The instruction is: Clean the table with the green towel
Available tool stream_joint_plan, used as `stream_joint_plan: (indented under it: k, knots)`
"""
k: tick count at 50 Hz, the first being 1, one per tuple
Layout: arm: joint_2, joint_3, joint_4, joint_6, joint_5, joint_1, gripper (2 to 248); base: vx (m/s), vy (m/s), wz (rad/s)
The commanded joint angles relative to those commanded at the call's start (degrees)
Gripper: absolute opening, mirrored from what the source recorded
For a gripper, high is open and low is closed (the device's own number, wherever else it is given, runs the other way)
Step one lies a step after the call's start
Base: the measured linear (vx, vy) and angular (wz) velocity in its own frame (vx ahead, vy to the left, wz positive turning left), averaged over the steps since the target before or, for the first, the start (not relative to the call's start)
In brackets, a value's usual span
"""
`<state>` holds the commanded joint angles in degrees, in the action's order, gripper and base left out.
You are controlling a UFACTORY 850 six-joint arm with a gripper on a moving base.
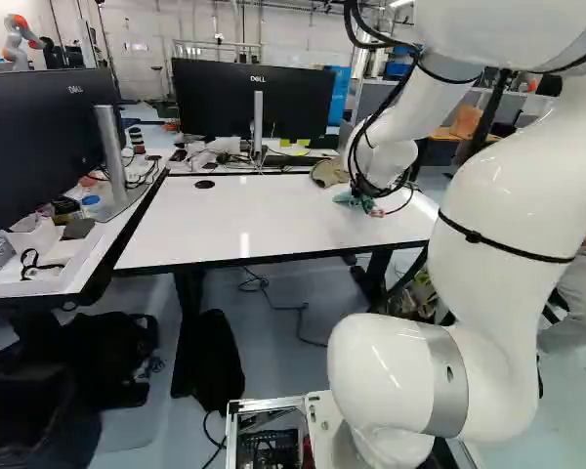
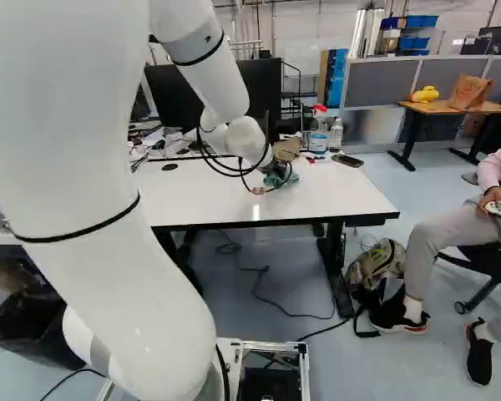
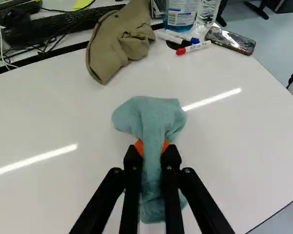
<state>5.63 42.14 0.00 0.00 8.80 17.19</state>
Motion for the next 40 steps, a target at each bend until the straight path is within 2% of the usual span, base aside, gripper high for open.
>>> stream_joint_plan:
  k: [24, 40]
  knots:
    - [-6.5, -6.8, 0.0, 0.0, 0.0, 1.4, 50, 0.0, 0.0, 0.0]
    - [-6.6, -6.9, 0.0, 0.0, 0.0, 1.5, 50, 0.0, 0.0, 0.0]
